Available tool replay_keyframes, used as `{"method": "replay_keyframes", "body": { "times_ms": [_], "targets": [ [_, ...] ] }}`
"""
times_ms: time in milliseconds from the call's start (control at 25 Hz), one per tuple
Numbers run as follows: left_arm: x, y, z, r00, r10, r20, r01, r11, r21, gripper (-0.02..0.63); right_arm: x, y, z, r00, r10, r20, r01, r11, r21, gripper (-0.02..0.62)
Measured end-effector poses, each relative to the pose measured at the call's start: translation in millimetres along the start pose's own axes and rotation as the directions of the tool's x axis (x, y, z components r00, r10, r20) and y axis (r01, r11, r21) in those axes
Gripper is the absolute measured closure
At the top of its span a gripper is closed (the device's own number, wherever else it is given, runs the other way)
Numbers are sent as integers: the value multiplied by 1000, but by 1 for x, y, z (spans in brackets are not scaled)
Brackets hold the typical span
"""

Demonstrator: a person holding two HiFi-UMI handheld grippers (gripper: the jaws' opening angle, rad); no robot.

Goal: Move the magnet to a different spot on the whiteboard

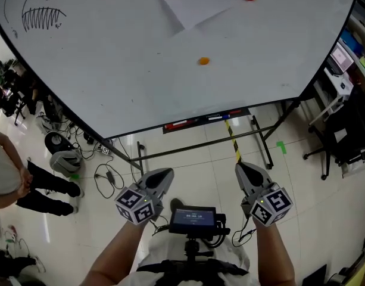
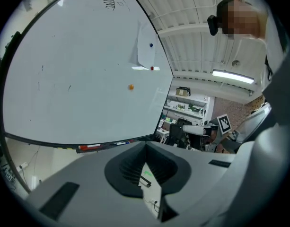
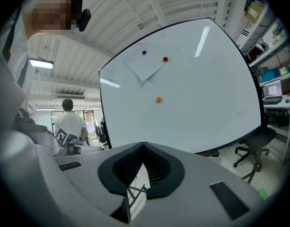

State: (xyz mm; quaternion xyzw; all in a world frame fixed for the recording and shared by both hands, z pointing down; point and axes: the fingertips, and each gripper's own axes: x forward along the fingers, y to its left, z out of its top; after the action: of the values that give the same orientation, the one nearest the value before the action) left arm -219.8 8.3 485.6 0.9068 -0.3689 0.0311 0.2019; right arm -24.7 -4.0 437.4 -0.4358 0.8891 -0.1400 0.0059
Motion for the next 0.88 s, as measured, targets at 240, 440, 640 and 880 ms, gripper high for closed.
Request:
{"method": "replay_keyframes", "body": {
  "times_ms": [240, 440, 640, 880],
  "targets": [
    [-15, -46, -19, 1000, 21, -4, -20, 1000, 13, 571, -43, 12, -19, 998, 68, 10, -68, 996, 49, 565],
    [-30, -71, -27, 999, 40, 8, -40, 999, 26, 571, -62, 31, -27, 992, 129, 15, -130, 990, 52, 565],
    [-36, -89, -28, 999, 46, 20, -47, 998, 39, 571, -75, 41, -30, 987, 158, 14, -158, 986, 53, 565],
    [-48, -97, -34, 998, 52, 23, -53, 997, 49, 571, -86, 52, -37, 986, 167, 20, -168, 984, 59, 565]
  ]
}}
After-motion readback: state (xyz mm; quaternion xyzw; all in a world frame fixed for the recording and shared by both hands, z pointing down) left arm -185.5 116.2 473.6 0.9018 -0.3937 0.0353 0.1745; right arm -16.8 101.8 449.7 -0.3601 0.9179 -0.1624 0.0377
